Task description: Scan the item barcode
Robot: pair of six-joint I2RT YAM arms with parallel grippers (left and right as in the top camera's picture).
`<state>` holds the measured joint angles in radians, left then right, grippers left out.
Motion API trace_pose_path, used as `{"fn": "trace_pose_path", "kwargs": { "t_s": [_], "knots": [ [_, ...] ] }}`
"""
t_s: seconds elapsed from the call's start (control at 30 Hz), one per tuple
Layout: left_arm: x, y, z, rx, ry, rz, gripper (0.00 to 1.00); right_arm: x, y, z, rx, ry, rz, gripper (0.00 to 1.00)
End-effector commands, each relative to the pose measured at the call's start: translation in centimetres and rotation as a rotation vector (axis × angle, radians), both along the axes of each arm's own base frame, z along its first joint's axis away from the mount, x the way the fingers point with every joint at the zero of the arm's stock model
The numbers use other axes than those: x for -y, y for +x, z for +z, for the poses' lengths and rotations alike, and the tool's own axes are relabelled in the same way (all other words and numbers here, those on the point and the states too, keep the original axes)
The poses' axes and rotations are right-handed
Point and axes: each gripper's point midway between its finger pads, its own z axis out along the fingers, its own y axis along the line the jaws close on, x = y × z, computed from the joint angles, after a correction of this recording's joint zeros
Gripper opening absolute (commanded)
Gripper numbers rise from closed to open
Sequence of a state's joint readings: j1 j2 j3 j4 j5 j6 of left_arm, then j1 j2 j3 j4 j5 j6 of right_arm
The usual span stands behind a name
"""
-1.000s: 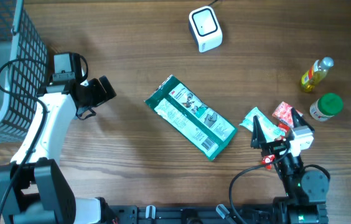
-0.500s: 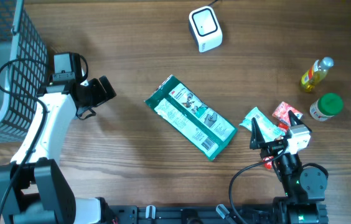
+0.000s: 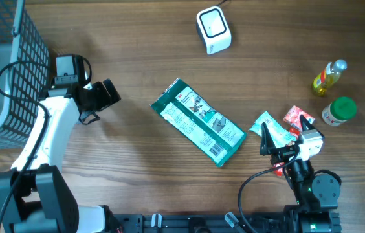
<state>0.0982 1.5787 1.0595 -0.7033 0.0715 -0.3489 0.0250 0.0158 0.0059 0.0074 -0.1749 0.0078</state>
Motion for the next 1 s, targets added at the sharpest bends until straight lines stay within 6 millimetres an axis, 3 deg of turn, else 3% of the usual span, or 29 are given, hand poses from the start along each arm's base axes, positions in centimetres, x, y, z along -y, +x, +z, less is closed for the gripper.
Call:
{"fn": "trace_pose_path", "kwargs": {
  "t_s": [0.0, 0.1, 0.23, 0.4, 0.57, 0.67, 0.83, 0.97],
  "knots": [
    [-0.4, 0.2, 0.4, 0.012, 0.015, 0.005, 1.0, 0.5, 0.0, 0.3, 0.011, 0.019, -0.025, 1.0],
    [-0.4, 0.3, 1.5, 0.044, 0.019, 0.005, 1.0, 0.5, 0.0, 0.3, 0.01, 0.02, -0.025, 1.0],
    [-0.4, 0.3, 5.3, 0.158, 0.03, 0.006, 1.0, 0.5, 0.0, 0.3, 0.011, 0.019, -0.025, 1.0],
    [-0.3, -1.1, 13.3, 0.403, 0.055, 0.008, 1.0, 0.5, 0.0, 0.3, 0.01, 0.02, -0.025, 1.0],
    [0.1, -4.8, 21.3, 0.668, 0.081, 0.01, 1.0, 0.5, 0.0, 0.3, 0.01, 0.019, -0.025, 1.0],
    [0.3, -7.2, 24.7, 0.791, 0.094, 0.01, 1.0, 0.5, 0.0, 0.3, 0.01, 0.02, -0.025, 1.0],
    [1.2, -11.0, 27.7, 0.931, 0.097, -0.008, 1.0, 0.5, 0.0, 0.3, 0.011, 0.019, -0.025, 1.0],
    [2.5, -13.9, 28.3, 1.022, 0.08, -0.053, 1.0, 0.5, 0.0, 0.3, 0.01, 0.019, -0.025, 1.0]
  ]
}}
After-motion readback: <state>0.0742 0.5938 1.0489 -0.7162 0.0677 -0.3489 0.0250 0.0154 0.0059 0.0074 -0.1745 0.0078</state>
